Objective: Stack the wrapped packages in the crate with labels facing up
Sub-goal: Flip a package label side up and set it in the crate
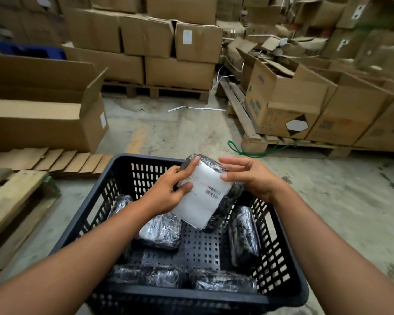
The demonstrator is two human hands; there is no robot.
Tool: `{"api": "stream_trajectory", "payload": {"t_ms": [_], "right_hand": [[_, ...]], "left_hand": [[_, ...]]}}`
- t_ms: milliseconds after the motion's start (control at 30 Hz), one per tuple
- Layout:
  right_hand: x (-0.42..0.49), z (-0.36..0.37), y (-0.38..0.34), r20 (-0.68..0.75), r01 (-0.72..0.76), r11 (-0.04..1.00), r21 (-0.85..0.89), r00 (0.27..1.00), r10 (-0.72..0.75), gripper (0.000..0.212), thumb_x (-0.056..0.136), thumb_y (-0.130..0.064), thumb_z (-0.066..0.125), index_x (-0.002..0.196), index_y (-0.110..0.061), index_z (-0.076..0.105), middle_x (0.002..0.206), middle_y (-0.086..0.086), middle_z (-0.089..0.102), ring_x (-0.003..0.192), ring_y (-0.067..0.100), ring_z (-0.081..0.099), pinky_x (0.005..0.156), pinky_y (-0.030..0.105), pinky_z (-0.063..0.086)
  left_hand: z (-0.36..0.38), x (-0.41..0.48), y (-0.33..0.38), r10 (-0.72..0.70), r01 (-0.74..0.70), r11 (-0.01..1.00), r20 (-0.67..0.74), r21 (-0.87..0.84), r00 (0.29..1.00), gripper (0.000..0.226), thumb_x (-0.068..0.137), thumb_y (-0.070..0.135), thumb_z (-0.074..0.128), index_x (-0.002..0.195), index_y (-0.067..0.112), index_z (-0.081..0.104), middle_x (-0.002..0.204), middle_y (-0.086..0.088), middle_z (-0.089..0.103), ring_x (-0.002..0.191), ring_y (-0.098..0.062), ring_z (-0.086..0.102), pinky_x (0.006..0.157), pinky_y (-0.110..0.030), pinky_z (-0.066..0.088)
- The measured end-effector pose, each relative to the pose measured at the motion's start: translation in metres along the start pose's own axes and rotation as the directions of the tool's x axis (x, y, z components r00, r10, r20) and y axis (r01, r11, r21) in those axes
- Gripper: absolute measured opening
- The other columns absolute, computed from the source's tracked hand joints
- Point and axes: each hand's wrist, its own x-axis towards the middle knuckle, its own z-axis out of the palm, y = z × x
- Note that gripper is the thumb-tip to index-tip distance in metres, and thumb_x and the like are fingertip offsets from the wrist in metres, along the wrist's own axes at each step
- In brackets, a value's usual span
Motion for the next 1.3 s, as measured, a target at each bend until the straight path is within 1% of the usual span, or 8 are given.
{"api": "stream_trajectory", "payload": {"t_ms": [133, 267, 433, 567, 667, 767, 1200, 1300], "right_hand": [[0.001, 0.012, 0.015, -0.042, 0.025, 0.996, -0.08, 0.999, -0.029, 0.068, 0.049, -0.02, 0.102, 0.114, -0.025, 0.081, 0.112, 0.003, 0.08, 0.097, 0.023, 0.078, 0.074, 0.034, 0.063], [0.003, 0.017, 0.029, -0.071, 0.047, 0.992, -0.117, 0.996, -0.055, 0.069, 0.049, -0.023, 0.102, 0.115, -0.028, 0.081, 0.121, -0.009, 0.077, 0.104, 0.017, 0.076, 0.078, 0.036, 0.064], [0.0, 0.02, 0.056, -0.034, -0.032, 0.913, -0.407, 0.999, 0.02, 0.086, 0.061, -0.009, 0.099, 0.136, -0.034, 0.066, 0.147, -0.007, 0.059, 0.136, 0.011, 0.054, 0.111, 0.034, 0.048], [-0.007, 0.018, 0.079, -0.047, -0.149, 0.866, -0.477, 0.988, 0.144, 0.106, 0.063, -0.007, 0.098, 0.153, -0.032, 0.048, 0.157, -0.003, 0.043, 0.14, 0.017, 0.041, 0.107, 0.027, 0.044], [-0.007, 0.02, 0.095, -0.069, -0.218, 0.786, -0.579, 0.973, 0.219, 0.117, 0.063, -0.006, 0.097, 0.16, -0.03, 0.035, 0.165, 0.006, 0.033, 0.148, 0.025, 0.033, 0.122, 0.039, 0.03], [-0.004, 0.02, 0.105, -0.095, -0.248, 0.741, -0.624, 0.965, 0.243, 0.121, 0.063, -0.002, 0.096, 0.161, -0.03, 0.031, 0.166, 0.008, 0.031, 0.151, 0.028, 0.029, 0.114, 0.03, 0.023], [0.031, 0.022, 0.151, -0.253, -0.389, 0.46, -0.798, 0.909, 0.331, 0.13, 0.068, -0.004, 0.093, 0.165, -0.032, 0.011, 0.157, 0.014, 0.044, 0.139, 0.032, 0.046, 0.11, 0.038, 0.041], [0.034, 0.032, 0.165, -0.248, -0.391, 0.322, -0.862, 0.88, 0.406, 0.136, 0.075, -0.01, 0.091, 0.164, -0.023, -0.012, 0.157, 0.031, 0.037, 0.149, 0.04, 0.03, 0.114, 0.042, 0.036]], "left_hand": [[0.002, -0.007, -0.004, -0.122, 0.113, 0.984, -0.056, -0.135, 0.991, 0.063, 0.103, 0.029, 0.054, 0.139, 0.074, 0.028, 0.118, -0.008, 0.051, 0.108, -0.026, 0.057, 0.096, -0.048, 0.054], [0.015, -0.012, -0.011, -0.234, 0.204, 0.935, -0.074, -0.292, 0.969, 0.051, 0.105, 0.021, 0.052, 0.143, 0.052, 0.041, 0.133, -0.014, 0.057, 0.106, -0.026, 0.064, 0.092, -0.047, 0.057], [0.027, -0.013, -0.025, -0.368, 0.326, 0.856, -0.028, -0.402, 0.929, 0.054, 0.104, 0.018, 0.055, 0.154, 0.03, 0.038, 0.152, 0.001, 0.044, 0.101, 0.004, 0.059, 0.077, -0.012, 0.055], [0.039, -0.015, -0.039, -0.394, 0.445, 0.876, 0.255, -0.186, 0.883, 0.096, 0.09, 0.018, 0.076, 0.16, 0.038, 0.014, 0.136, 0.008, 0.049, 0.098, -0.001, 0.06, 0.066, -0.009, 0.053], [0.052, -0.019, -0.049, -0.423, 0.483, 0.874, 0.413, -0.049, 0.806, 0.119, 0.081, 0.022, 0.084, 0.16, 0.039, -0.004, 0.149, 0.002, 0.045, 0.109, -0.01, 0.059, 0.088, -0.019, 0.051], [0.056, -0.015, -0.054, -0.429, 0.426, 0.897, 0.475, 0.121, 0.769, 0.128, 0.078, 0.028, 0.086, 0.158, 0.038, -0.014, 0.16, -0.008, 0.035, 0.124, -0.016, 0.046, 0.102, -0.028, 0.038], [0.107, -0.003, -0.113, -0.426, 0.177, 0.841, 0.423, 0.512, 0.8, 0.127, 0.076, 0.064, 0.074, 0.151, 0.043, -0.026, 0.141, -0.023, 0.053, 0.124, -0.036, 0.051, 0.108, -0.047, 0.038], [0.125, -0.003, -0.116, -0.431, 0.044, 0.686, 0.357, 0.726, 0.828, 0.118, 0.078, 0.073, 0.063, 0.153, 0.042, -0.023, 0.155, -0.031, 0.03, 0.146, -0.047, 0.021, 0.118, -0.057, 0.015]]}}
